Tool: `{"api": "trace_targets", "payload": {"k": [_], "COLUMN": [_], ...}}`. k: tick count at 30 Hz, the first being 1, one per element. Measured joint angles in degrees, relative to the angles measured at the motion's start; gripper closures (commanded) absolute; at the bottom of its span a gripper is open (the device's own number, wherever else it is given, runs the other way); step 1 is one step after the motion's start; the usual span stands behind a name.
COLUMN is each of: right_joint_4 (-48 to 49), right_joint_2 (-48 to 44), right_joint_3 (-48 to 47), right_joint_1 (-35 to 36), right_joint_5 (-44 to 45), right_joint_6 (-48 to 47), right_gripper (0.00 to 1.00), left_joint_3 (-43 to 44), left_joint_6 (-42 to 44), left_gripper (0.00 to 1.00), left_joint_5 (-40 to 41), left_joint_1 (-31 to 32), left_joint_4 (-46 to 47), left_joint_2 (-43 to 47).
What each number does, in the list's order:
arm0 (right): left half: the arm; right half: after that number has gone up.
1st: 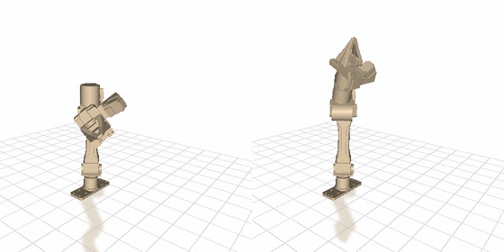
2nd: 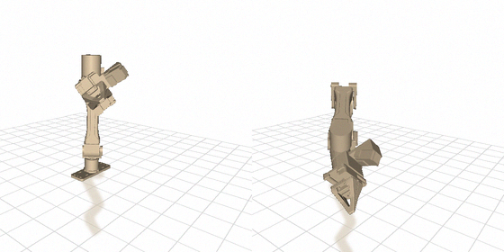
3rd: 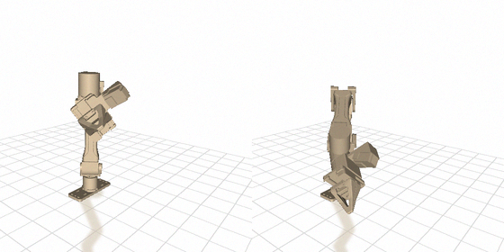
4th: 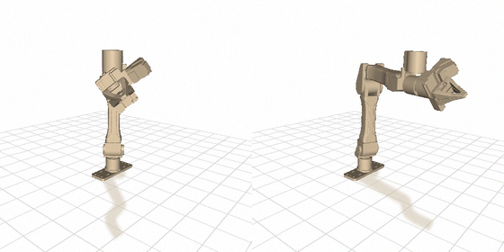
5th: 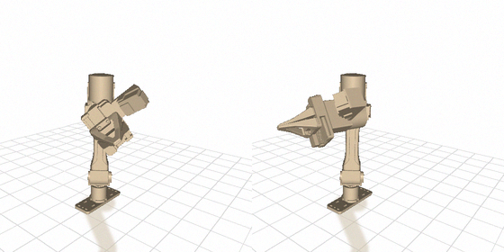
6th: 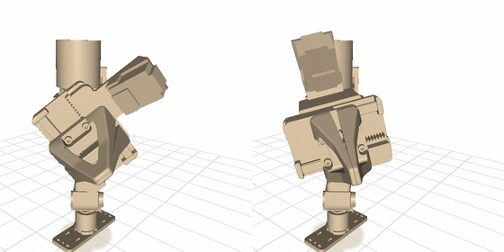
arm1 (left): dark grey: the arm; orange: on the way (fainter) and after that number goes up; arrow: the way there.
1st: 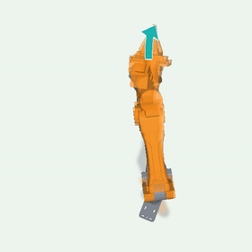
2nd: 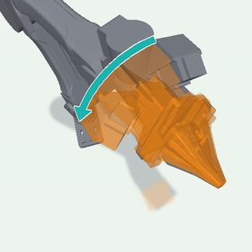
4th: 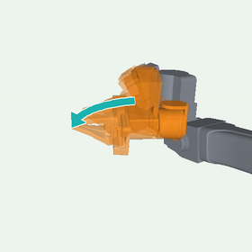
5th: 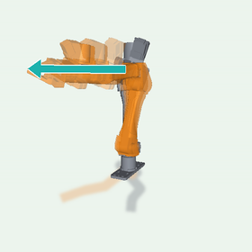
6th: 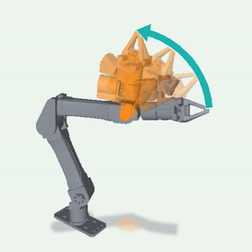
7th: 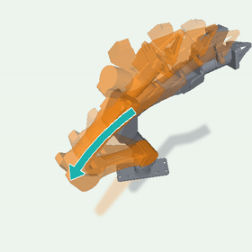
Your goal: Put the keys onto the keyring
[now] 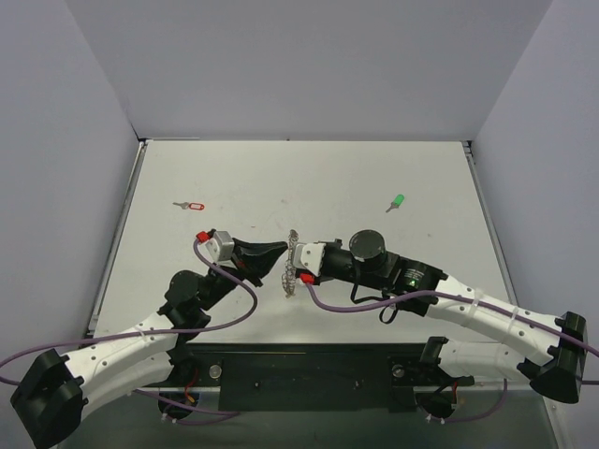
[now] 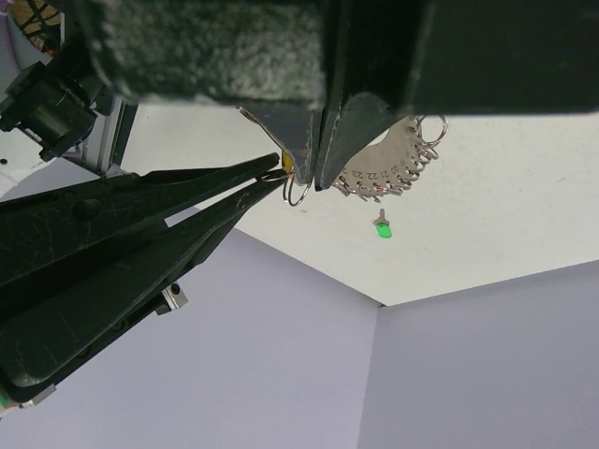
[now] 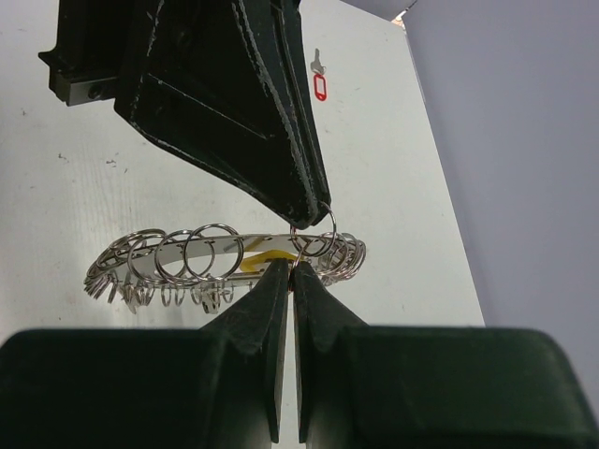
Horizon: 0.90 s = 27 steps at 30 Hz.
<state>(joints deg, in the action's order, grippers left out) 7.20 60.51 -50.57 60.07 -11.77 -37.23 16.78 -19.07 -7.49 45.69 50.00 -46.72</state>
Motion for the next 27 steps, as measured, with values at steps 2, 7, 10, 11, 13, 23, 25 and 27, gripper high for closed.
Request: {"api": "trace_targets", "payload": {"k": [2, 7, 10, 11, 13, 23, 25, 27], "right_joint_4": [0.66, 2.21, 3.04, 3.19, 3.19, -3.5, -7.58, -12.17], "right_joint_2": [0.09, 0.15, 0.15, 0.15, 0.15, -1.36, -3.04, -5.18], "right_joint_3": [0.33, 1.2, 1.99, 2.25, 2.54, 2.58, 2.43, 1.55], "right_joint_1": [0.09, 0.57, 1.14, 1.18, 1.29, 1.46, 1.01, 0.11], "right_joint_5": [0.35, 1.38, 2.64, 2.95, 3.5, 1.97, 0.83, -0.61], "right_joint_6": [-0.17, -0.92, -1.7, -1.88, -2.01, -1.9, -2.32, -2.95], "right_gripper": [1.0, 1.0, 1.0, 1.0, 1.0, 0.65, 0.63, 0.59], "left_joint_3": [-0.44, -1.16, -1.66, -1.79, -2.08, -2.12, -2.12, -2.12], "left_joint_6": [-0.85, -3.34, -5.16, -5.64, -6.23, -7.74, -7.65, -7.26], "left_gripper": [1.0, 1.0, 1.0, 1.0, 1.0, 1.0, 1.0, 1.0], "left_joint_5": [0.87, 4.85, 7.06, 7.98, 9.77, 14.6, 14.58, 14.38], "left_joint_1": [0.28, 1.97, 2.89, 3.45, 4.55, 5.49, 5.49, 5.49], "left_joint_4": [0.85, 3.39, 5.03, 5.62, 6.64, 15.78, 17.46, 18.45], "left_joint_2": [-0.15, -1.11, -2.25, -2.71, -3.54, -9.25, -10.14, -10.86]}}
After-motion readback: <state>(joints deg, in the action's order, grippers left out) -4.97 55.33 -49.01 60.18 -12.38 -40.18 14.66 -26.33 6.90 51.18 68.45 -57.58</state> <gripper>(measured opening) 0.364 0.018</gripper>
